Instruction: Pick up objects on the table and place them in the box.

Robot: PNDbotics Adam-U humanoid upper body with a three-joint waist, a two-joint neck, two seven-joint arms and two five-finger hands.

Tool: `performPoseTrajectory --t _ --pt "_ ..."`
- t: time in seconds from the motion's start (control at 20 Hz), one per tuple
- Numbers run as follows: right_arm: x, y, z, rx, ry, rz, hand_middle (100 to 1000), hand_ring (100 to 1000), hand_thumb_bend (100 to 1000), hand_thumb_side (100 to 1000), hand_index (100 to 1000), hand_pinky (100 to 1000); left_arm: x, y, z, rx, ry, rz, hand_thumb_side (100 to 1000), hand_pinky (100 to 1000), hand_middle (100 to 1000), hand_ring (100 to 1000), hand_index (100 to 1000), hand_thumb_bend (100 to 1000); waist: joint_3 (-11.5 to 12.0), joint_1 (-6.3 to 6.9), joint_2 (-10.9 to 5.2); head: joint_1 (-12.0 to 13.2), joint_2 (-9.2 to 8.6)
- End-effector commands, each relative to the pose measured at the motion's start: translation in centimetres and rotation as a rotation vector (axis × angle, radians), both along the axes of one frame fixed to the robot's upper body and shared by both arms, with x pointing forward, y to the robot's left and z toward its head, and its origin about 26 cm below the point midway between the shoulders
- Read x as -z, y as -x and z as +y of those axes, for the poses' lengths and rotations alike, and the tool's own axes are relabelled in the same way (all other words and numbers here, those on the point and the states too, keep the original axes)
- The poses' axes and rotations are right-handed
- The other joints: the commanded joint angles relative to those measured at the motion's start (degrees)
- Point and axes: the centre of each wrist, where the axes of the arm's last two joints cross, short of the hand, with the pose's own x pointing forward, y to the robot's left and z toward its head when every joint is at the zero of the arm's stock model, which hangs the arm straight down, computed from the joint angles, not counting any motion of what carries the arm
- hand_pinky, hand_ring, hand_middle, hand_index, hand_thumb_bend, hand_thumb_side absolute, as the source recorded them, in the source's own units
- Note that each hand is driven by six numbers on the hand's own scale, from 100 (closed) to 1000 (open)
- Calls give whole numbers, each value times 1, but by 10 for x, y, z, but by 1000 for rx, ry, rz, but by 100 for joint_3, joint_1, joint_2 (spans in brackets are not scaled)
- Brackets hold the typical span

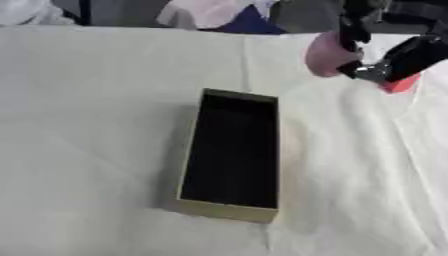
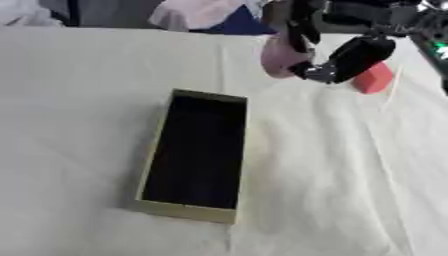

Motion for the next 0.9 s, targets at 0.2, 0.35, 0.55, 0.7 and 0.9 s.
performPoseTrajectory --t 0.2,0.35,0.55,0.7,0.9 --pt "-9 3 26 -100 39 10 309 457 182 100 461 642 -12 1 0 14 -33 -28 1000 759 796 833 942 324 2 20 -79 -5 31" --pt "-9 3 40 -147 61 17 311 459 187 100 463 640 -12 1 -1 18 -33 -27 1000 759 797 834 941 324 2 19 -81 -28 31" --pt "-6 -1 56 -189 100 51 317 465 166 100 468 639 -12 0 -2 25 -33 -25 1000 758 797 834 942 324 11 11 -93 -51 31" --pt "-2 -5 65 -207 123 74 330 473 151 100 479 642 -12 0 -3 30 -32 -25 1000 758 797 834 941 324 24 8 -97 -67 31" --pt "3 -9 75 -229 161 95 358 491 137 100 505 655 -11 0 -3 30 -30 -24 1000 757 797 834 941 324 42 2 -91 -70 31"
